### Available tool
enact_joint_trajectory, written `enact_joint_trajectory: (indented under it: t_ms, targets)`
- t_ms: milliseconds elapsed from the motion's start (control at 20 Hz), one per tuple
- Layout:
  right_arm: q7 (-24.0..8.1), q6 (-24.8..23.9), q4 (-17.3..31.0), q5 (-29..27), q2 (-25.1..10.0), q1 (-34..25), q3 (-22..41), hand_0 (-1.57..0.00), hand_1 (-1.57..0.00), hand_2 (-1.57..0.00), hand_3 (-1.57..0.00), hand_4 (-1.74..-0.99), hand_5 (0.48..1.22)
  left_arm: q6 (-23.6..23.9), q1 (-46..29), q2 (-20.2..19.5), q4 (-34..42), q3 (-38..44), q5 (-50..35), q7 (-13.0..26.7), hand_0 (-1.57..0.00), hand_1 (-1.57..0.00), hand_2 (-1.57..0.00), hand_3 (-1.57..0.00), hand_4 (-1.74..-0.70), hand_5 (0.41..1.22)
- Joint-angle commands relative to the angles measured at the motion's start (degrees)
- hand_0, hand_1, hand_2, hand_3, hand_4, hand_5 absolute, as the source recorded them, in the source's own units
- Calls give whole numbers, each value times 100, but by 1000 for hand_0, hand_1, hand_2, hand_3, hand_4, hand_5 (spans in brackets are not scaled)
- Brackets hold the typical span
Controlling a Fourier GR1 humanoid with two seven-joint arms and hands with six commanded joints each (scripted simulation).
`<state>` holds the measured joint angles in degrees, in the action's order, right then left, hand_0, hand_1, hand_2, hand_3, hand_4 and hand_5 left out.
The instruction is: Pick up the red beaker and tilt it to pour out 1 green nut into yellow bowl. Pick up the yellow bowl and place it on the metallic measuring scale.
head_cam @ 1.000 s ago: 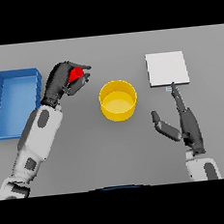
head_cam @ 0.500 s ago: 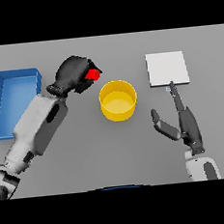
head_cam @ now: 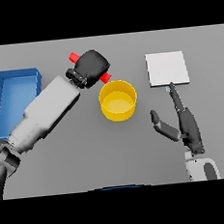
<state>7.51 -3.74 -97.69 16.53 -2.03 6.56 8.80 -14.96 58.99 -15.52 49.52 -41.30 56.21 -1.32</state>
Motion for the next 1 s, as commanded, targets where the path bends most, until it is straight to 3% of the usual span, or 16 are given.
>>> enact_joint_trajectory:
  t_ms: [0,200,650,800,950]
  targets:
    - [-16,52,-16,3,-2,16,43,1,1,1,1,-1065,676,-29,111,-6,-113,-180,145,-77,-1571,-1571,-1571,-1571,-1672,1217]
    - [101,89,84,-15,-22,17,36,1,1,1,1,-1064,690,-223,528,71,-478,-787,608,-100,-1571,-1571,-1571,-1571,-1712,1219]
    - [146,94,2,-97,35,77,37,1,1,1,1,-1053,697,44,830,247,-737,-1590,1180,80,-1571,-1571,-1571,-1571,-1736,1221]
    - [20,-59,58,110,58,21,59,1,1,1,1,-1076,678,68,916,281,-708,-1973,1427,6,-1571,-1571,-1571,-1571,-1735,1221]
    - [188,-64,153,119,62,-11,68,1,1,1,1,-1077,676,-18,1189,341,-826,-2274,1622,-123,-1571,-1571,-1571,-1571,-1733,1221]
